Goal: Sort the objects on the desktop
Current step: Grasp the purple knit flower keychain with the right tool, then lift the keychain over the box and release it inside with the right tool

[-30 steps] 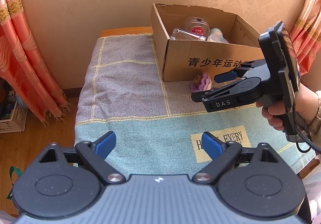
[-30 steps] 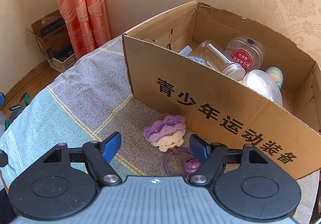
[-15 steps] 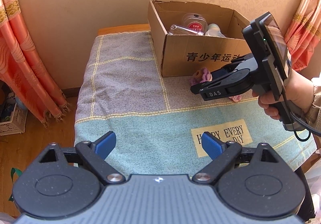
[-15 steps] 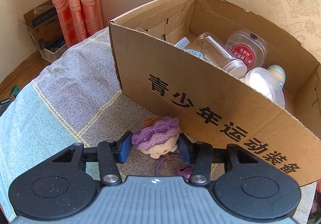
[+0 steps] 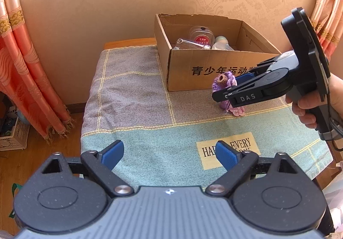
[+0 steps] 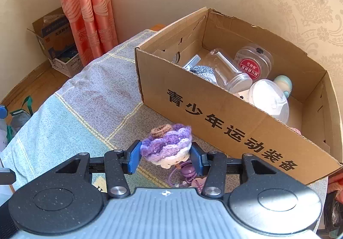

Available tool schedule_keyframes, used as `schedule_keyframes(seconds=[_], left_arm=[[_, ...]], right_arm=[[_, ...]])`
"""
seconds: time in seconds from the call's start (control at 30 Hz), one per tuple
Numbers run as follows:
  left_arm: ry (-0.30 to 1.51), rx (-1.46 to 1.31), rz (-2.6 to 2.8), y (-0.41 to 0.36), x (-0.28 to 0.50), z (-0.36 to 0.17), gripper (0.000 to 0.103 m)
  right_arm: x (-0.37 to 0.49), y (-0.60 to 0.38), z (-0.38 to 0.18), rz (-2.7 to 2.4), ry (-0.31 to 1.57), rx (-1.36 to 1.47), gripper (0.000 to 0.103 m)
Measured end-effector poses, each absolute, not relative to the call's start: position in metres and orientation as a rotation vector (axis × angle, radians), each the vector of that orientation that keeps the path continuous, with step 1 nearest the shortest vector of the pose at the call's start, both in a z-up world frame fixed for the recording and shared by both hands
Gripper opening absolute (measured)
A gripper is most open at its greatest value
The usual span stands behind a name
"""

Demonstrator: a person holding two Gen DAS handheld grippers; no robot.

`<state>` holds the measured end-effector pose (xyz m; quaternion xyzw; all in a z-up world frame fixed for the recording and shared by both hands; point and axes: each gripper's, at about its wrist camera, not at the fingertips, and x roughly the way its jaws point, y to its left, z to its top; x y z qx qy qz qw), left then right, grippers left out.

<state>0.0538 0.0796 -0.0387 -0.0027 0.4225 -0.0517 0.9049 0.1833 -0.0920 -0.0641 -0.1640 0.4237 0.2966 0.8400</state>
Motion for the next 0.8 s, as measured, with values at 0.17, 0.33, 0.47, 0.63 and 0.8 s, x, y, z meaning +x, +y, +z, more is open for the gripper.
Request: schedule_keyframes(seconds=[0.17,0.33,0.47,0.63,0.8], left_arm=[[0.852,0.032,-0.126,0.067,0.046,-0.034,0.092],[0.842,0.050,-0.145,0.057,0.041,-0.031,0.092],[0.838,0.076,-0.153,0.050,0.038,-0.030,0.092],[0.837,0.075,-0.181,0.045,0.037,-0.029,0.092],[0.854,0.065,-0.185,0.044,0.037,-0.034,0.092]], right_arm=[[0.175,-0.103,-0.045,0.619,0.913,-0.306,0.054],[0.167,-0.116,-0.024,0.606,0.905,-0.267,0.054],[0.163,-0.126,-0.009,0.591,0.892,-0.254,0.054],[0.161,-0.138,0.014,0.572,0.861,-0.249,0.054],[0.165,-0.150,0.039,0.544,0.821,-0.245,0.054]])
